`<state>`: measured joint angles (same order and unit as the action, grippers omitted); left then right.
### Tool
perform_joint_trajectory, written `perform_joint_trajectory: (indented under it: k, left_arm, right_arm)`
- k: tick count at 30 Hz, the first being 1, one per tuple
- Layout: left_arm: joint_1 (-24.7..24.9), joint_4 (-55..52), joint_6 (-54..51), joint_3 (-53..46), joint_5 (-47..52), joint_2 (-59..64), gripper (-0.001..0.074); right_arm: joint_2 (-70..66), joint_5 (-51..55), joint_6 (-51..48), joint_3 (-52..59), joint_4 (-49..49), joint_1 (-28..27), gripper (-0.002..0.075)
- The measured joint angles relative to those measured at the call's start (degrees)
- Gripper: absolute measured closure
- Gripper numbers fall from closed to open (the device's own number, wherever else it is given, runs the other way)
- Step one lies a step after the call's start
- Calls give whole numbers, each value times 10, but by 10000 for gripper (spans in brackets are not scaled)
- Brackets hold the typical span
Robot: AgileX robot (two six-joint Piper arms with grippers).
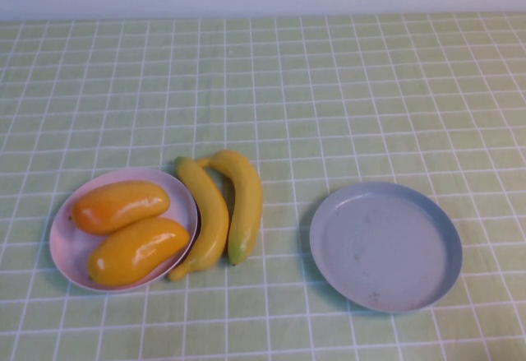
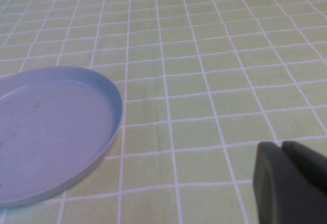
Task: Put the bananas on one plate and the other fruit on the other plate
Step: Put another type of fruit in the right plate
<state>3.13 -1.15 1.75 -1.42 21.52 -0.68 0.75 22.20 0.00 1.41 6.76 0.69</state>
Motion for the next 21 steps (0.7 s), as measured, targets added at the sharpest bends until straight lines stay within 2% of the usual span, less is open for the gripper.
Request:
perform_joint_trajectory:
  k: [17, 21]
  left_arm:
    - [0, 0, -3, 0, 0, 0, 735]
    - [0, 0, -3, 0, 0, 0, 735]
  right_arm:
    - [0, -5, 0, 0, 0, 0, 741]
    - [0, -51, 0, 0, 67, 0, 742]
